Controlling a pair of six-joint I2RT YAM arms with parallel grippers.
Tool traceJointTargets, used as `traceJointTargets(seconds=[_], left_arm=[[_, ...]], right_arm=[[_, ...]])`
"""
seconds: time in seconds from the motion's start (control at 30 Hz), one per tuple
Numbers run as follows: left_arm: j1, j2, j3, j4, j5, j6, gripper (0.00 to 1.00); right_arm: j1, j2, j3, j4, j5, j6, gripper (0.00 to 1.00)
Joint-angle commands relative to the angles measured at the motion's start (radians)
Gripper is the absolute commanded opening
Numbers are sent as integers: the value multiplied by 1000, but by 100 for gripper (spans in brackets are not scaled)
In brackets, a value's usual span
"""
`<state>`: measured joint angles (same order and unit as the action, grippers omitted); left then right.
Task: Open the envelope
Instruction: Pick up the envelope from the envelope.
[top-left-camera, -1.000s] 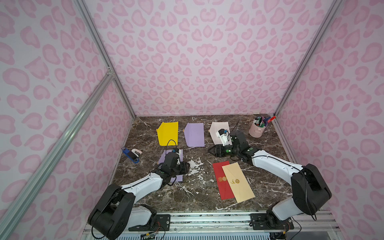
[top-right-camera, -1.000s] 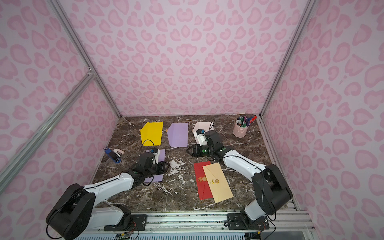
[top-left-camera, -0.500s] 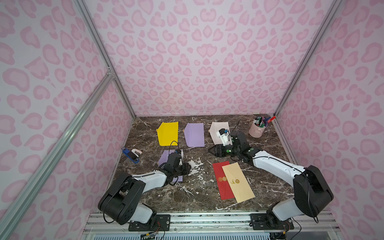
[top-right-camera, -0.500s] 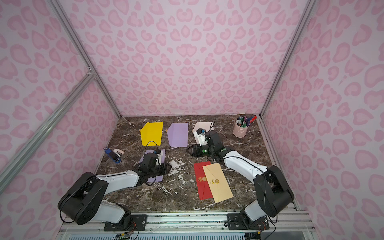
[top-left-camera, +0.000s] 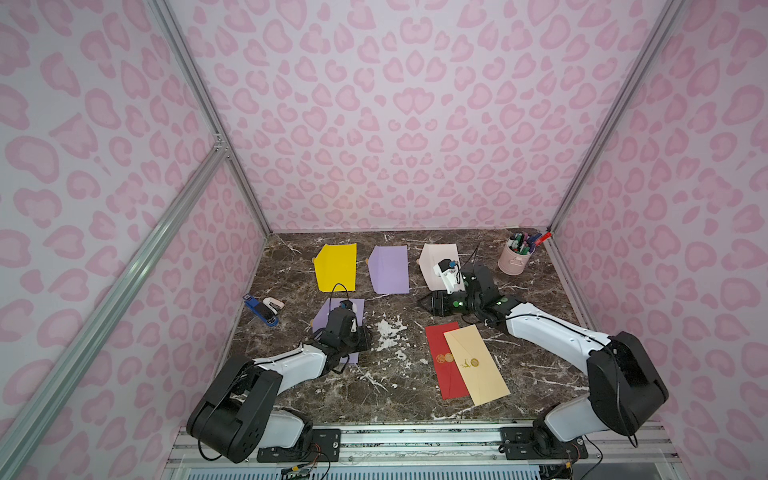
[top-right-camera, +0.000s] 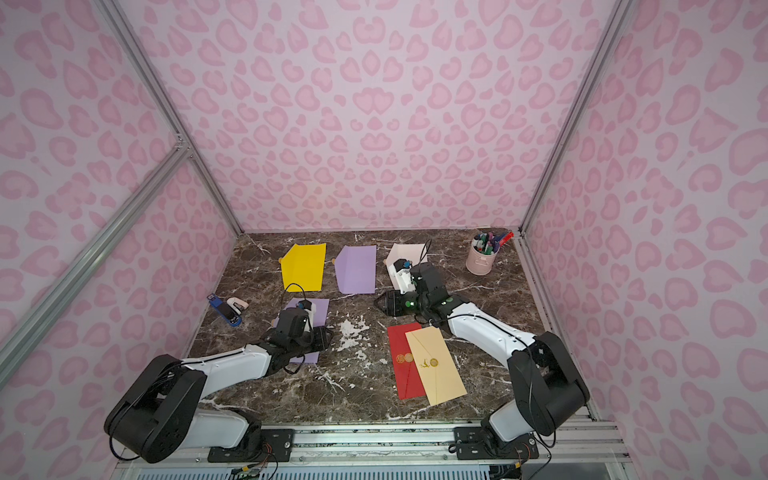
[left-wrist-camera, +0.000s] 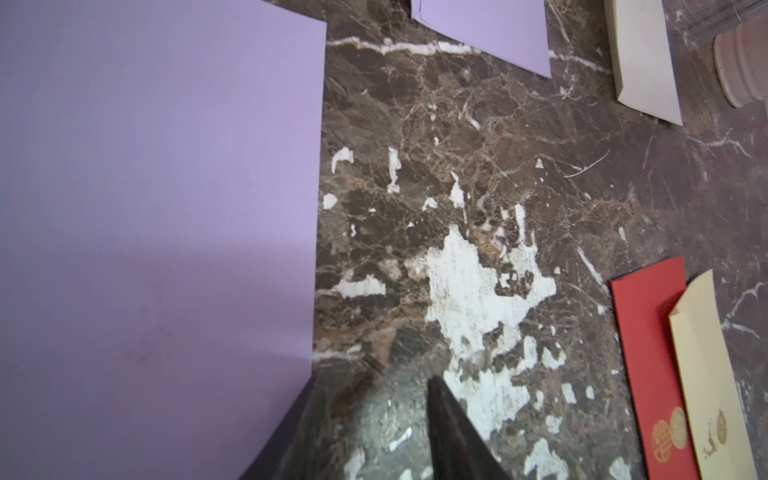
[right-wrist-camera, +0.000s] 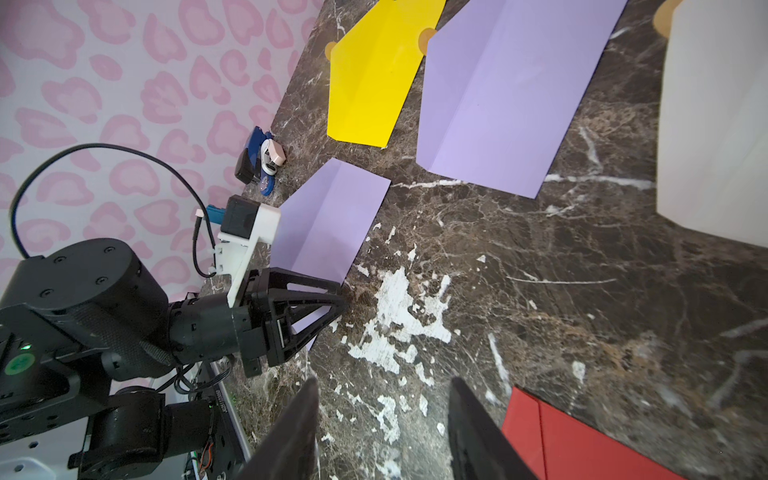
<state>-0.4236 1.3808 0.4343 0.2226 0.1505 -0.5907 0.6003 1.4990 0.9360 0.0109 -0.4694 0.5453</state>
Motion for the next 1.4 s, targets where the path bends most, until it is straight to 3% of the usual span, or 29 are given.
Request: traceJointTargets(seconds=[0.0, 0.13, 0.33, 0.47, 0.67, 0.87, 1.37], left_arm=[[-19, 7, 28, 76, 133, 51, 43], [-110, 50, 138, 88, 204, 98, 49], [-202, 167, 238, 186, 292, 77, 55], [-252, 281, 286, 314, 370, 28, 55], [-366, 444, 429, 334, 401, -4, 53], [-377, 487, 422, 394, 372, -82, 56], [-377, 531, 459, 350, 349, -101, 60]], right_arm=[[1, -26, -14, -20, 65, -8, 51], [-3, -86, -58, -86, 187, -16, 51], [-19, -178, -154, -183, 244, -10, 48], [-46, -268, -243, -222, 292, 19, 47], [-132, -352, -360, -230, 295, 48, 47], [-190, -391, -416, -224, 227, 42, 47], [-245, -428, -585, -163, 162, 104, 53]])
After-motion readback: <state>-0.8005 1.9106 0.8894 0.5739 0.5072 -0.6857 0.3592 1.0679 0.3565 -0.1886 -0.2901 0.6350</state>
